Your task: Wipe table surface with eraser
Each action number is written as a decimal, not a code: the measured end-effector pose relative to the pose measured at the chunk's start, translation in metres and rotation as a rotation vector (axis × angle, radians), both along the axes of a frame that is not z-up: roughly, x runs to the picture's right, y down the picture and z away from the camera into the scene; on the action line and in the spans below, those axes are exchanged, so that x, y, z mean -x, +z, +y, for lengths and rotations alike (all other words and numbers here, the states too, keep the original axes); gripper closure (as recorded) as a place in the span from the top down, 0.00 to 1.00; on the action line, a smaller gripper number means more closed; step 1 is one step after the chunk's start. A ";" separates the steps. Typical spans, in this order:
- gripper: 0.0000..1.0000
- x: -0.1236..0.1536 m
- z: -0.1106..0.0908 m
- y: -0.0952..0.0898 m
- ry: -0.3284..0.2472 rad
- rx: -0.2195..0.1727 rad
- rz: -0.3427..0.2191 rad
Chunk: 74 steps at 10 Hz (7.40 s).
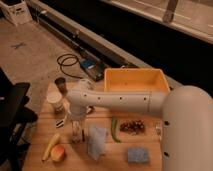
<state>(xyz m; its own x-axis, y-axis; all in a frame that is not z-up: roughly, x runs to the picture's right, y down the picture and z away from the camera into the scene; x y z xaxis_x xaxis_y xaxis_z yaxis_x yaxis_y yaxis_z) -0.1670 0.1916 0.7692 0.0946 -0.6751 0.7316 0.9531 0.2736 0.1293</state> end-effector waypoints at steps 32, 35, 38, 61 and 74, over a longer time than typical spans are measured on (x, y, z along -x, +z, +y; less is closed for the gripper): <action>0.00 0.008 -0.002 0.061 0.002 0.101 0.014; 0.00 0.046 0.012 0.054 -0.031 0.134 -0.042; 0.00 0.049 0.043 0.035 -0.051 0.210 -0.040; 0.00 0.034 0.036 0.035 -0.043 0.195 0.003; 0.00 -0.019 -0.023 0.070 -0.013 0.137 0.178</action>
<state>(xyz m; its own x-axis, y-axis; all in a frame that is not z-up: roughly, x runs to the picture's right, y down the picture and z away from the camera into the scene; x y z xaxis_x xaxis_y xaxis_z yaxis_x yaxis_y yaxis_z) -0.1480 0.1690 0.8397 0.2222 -0.5727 0.7891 0.9611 0.2650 -0.0783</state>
